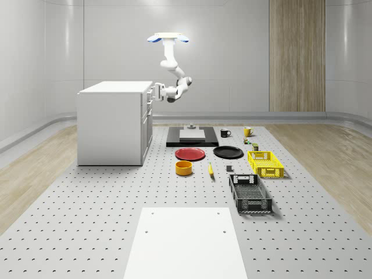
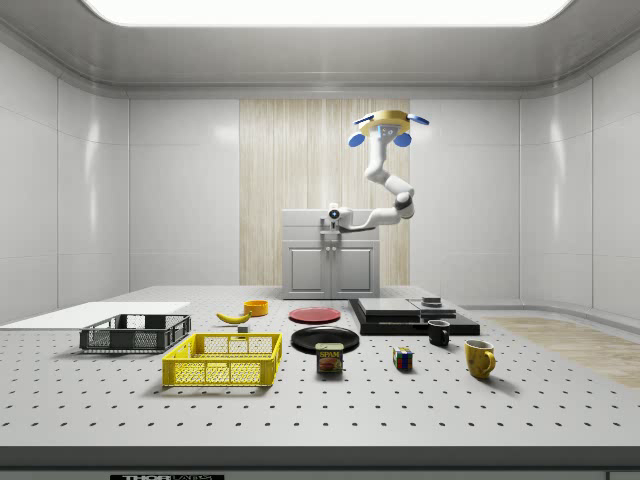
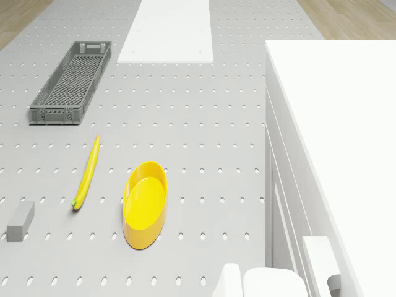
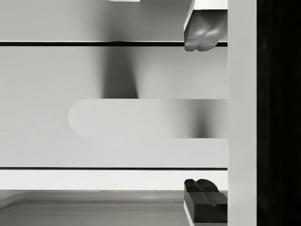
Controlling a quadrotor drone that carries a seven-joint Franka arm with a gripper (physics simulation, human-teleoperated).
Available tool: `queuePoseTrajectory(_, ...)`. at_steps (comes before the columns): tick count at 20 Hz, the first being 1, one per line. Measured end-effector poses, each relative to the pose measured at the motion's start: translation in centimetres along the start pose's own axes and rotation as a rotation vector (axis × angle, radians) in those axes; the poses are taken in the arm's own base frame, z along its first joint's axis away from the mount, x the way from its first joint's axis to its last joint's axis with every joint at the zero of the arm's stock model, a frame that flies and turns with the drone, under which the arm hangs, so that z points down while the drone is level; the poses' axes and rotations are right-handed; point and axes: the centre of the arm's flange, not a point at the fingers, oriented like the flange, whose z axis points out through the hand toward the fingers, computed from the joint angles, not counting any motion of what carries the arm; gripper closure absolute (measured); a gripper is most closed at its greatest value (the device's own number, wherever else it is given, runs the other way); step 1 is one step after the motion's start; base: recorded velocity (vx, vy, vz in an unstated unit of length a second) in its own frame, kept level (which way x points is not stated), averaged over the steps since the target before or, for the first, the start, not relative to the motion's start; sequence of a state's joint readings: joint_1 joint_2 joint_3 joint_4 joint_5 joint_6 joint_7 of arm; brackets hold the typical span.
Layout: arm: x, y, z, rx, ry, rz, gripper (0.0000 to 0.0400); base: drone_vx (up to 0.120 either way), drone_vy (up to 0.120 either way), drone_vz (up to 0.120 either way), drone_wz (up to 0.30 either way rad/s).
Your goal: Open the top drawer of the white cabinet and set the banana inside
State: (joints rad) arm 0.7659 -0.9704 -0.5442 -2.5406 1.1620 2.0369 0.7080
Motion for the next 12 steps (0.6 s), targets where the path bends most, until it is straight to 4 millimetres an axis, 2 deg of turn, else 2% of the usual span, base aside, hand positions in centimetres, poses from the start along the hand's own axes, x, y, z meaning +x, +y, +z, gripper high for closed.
queuePoseTrajectory(9,0.04,0.04,0.50,0.000,0.000,0.000,0.0000,0.000,0.000,0.000,0.000)
queuePoseTrajectory(10,0.04,0.04,0.55,0.000,0.000,0.000,0.0065,0.000,0.000,0.000,0.000)
queuePoseTrajectory(12,0.04,0.04,0.62,0.000,0.000,0.000,0.0156,0.000,0.000,0.000,0.000)
